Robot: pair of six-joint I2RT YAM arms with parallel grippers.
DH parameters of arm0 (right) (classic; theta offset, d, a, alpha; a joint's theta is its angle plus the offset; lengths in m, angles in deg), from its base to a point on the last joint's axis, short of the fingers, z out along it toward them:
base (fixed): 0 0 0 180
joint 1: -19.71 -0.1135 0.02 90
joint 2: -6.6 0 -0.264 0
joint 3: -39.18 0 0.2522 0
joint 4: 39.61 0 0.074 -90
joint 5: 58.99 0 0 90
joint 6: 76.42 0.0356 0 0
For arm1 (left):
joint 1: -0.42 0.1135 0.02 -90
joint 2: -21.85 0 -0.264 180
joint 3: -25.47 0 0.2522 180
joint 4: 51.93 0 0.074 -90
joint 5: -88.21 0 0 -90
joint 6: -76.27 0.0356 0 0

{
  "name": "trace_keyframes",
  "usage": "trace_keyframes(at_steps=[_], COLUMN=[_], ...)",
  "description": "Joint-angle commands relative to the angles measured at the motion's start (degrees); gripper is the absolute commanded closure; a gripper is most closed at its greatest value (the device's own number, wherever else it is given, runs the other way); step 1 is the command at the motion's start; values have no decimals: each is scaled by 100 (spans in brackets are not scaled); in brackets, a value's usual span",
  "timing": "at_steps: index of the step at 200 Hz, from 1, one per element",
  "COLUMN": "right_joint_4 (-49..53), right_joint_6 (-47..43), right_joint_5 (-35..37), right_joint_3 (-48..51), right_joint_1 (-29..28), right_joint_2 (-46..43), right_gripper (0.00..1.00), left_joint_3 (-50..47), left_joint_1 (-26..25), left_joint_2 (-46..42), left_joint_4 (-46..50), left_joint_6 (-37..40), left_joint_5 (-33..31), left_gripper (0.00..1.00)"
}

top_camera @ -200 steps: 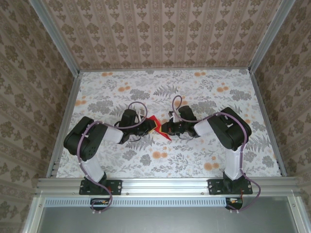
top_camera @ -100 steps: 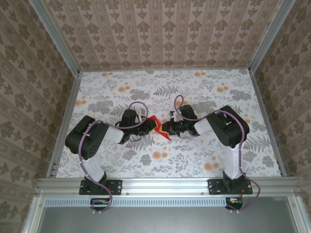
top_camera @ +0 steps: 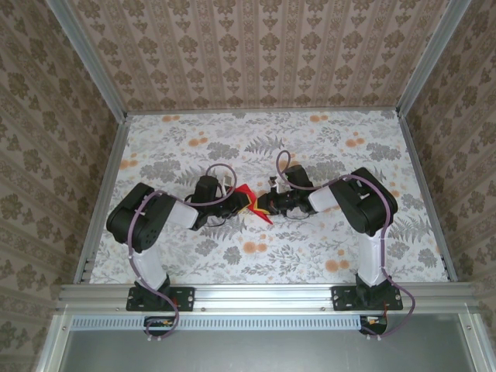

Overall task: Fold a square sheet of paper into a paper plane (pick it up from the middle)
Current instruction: Fold the wing for the fifth time at the center of the table.

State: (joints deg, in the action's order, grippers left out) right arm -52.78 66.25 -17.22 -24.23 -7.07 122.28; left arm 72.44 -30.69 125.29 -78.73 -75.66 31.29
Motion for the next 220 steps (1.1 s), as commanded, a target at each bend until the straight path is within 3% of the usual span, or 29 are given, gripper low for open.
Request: trace_keyframes(at_steps=[1,31,83,134,168,220], right_joint_4=[766,841,1004,1227,1317,2407], right_joint_6=[-213,-221,-296,-524,-975,-2133], right_joint_5=[278,301,323,237,-2,167], right_joint_3=[28,1,-55,-154,-192,-345], right_joint_1=[-20,-20,-15,-15,-14,-24], right_joint_2=[213,253,242,54,-281,-699], right_gripper=[92,93,92,84,77,73], left_joint_3=[33,77,281,513,675,719], left_joint_1=[-26,-35,-62,-70,-69,-62], left_joint_2=[-14,-105,-8,-25,-43,-25], left_joint_4=[-441,-356,717,1723,2322,2476], left_joint_6=[-47,43,293,434,472,443], left_joint_5=[30,47,-158,-488,-669,-698], left_gripper=[77,76,79,81,82,82])
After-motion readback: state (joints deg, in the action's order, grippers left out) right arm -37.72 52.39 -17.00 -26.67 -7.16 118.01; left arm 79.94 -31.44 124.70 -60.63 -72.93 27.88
